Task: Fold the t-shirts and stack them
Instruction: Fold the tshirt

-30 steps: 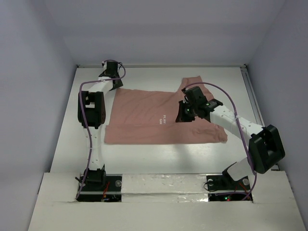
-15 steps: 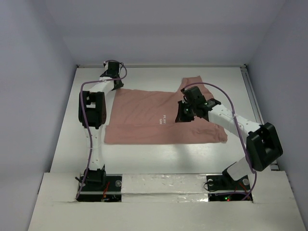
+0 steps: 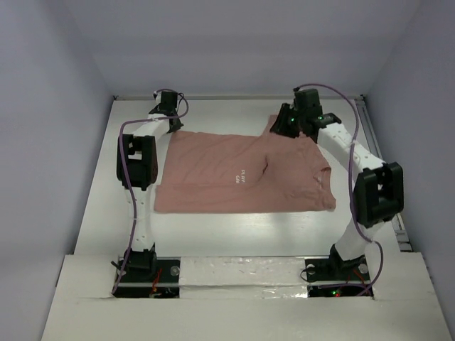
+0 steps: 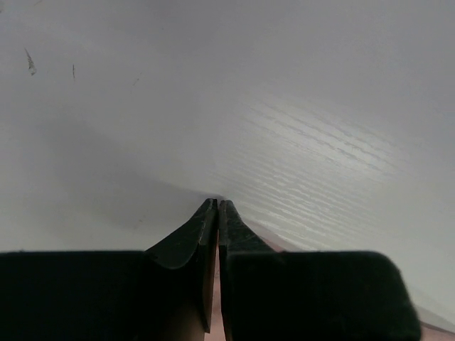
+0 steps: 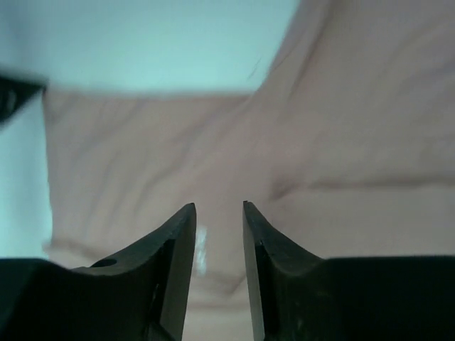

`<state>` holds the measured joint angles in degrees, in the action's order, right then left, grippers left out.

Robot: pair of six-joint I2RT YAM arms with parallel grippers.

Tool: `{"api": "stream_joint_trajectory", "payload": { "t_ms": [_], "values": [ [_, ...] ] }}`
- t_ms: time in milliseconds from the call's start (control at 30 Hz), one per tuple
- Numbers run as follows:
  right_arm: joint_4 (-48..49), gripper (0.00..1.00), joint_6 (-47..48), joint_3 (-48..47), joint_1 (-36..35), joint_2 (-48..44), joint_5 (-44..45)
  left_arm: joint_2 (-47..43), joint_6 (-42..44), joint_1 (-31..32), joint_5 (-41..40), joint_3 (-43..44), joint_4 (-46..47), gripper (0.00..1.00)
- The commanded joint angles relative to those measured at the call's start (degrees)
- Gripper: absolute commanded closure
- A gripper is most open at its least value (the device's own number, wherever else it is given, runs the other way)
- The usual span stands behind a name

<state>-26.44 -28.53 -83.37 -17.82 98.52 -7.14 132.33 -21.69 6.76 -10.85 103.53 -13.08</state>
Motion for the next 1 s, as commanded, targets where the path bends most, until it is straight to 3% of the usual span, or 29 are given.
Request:
{"api": "stream_joint_trajectory", "payload": {
  "t_ms": [0, 367, 533, 700, 900, 967],
  "values": [
    [6.8, 0.60, -1.0, -6.2, 7.2, 8.8, 3.7, -2.6, -0.8, 0.4, -0.4, -1.2, -3.1, 1.00],
    [2.2, 0.46, 1.8, -42.4, 15.6, 40.3, 6.8, -6.1, -2.8, 0.4, 1.7, -2.5, -4.1, 1.00],
    [-3.4, 0.46, 1.9, -57.5, 16.7, 51.2, 2.6, -5.9, -1.4, 0.4, 0.8, -1.4, -5.1, 1.00],
    [2.0, 0.49, 0.2, -49.5, 16.7, 49.4, 0.2, -5.2, -1.5, 0.4, 1.1, -0.9, -5.4, 1.00],
    [0.3, 0.64, 0.1, -50.6, 16.7, 51.0, 0.1, -4.9, -1.1, 0.4, 0.7, -0.7, -5.6, 1.00],
    [0.8, 0.73, -0.3, -50.2, 16.7, 51.0, 0.5, -5.1, -1.1, 0.4, 0.5, -0.9, -5.6, 1.00]
  ]
}}
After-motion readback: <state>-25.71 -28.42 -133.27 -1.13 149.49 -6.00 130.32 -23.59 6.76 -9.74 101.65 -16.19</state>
